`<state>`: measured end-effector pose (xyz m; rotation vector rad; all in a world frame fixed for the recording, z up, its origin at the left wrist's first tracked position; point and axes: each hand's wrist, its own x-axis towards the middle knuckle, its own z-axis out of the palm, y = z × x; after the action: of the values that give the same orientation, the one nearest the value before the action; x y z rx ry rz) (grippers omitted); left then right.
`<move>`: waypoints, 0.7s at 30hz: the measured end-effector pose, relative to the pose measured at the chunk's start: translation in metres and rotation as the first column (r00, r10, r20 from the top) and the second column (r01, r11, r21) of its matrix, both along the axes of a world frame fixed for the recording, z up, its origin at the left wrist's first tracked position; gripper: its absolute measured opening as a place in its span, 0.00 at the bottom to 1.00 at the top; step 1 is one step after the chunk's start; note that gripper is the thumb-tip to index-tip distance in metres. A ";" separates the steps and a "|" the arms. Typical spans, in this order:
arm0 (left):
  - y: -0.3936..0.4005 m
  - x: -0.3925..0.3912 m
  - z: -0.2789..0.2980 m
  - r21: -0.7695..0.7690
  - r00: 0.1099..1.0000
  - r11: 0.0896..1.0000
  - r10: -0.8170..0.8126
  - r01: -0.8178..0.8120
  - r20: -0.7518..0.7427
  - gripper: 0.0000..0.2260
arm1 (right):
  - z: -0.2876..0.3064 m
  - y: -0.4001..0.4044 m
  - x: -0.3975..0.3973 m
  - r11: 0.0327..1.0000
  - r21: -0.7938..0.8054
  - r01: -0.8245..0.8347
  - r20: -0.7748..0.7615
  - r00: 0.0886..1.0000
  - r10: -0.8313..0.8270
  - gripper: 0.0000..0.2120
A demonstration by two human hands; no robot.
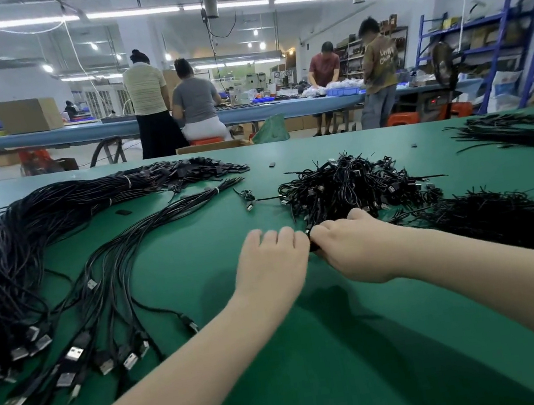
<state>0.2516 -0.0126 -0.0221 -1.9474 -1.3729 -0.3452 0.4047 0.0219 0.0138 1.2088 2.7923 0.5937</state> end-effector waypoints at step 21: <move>0.019 -0.025 -0.019 -0.377 0.670 0.915 0.190 0.145 0.718 0.15 | 0.046 0.013 0.148 0.762 0.143 0.632 0.190 0.738 -0.648 0.14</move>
<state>0.2271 0.0060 -0.0409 -2.2245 -2.1320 -1.0111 0.5529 0.0347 0.0599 1.8450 1.9724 0.7003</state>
